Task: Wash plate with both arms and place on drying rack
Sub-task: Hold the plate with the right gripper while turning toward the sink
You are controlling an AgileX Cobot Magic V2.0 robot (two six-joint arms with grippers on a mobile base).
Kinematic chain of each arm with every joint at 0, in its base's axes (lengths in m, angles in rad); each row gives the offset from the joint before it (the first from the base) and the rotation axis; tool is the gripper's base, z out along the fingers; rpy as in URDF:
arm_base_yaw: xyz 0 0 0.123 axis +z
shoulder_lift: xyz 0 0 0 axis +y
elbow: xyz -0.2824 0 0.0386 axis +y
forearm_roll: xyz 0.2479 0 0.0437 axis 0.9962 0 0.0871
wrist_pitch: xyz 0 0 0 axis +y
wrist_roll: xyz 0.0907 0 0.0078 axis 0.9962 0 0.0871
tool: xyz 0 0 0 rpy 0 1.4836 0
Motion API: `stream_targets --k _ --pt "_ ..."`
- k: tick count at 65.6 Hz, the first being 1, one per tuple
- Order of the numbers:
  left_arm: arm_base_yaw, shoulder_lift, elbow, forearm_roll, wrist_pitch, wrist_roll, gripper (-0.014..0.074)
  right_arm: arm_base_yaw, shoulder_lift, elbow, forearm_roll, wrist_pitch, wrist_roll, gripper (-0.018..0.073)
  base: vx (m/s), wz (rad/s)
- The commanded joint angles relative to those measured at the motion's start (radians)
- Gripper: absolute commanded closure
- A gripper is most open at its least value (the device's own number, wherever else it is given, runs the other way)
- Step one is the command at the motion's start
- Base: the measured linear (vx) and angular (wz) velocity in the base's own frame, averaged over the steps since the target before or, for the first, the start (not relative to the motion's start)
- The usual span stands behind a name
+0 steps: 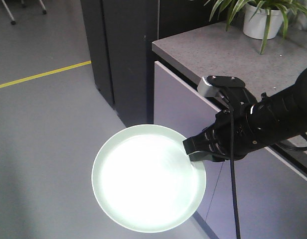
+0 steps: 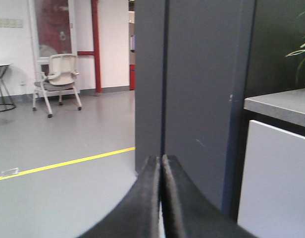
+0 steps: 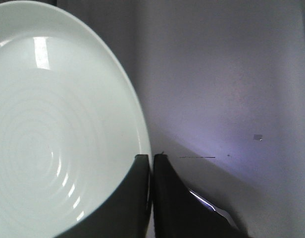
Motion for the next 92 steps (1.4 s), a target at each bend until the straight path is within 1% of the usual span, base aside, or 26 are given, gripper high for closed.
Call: stream_targets --k 1,92 --pt "0.001 -0.014 -0.029 -0.010 -0.071 -0.005 0.0603 -0.002 -0.034 -0.026 0.032 -0.029 -0.007 0.0561 0.08 -0.32" --pt "0.001 -0.014 -0.029 -0.010 -0.071 -0.005 0.0603 -0.002 -0.034 -0.026 0.032 -0.027 -0.007 0.0561 0.08 -0.31"
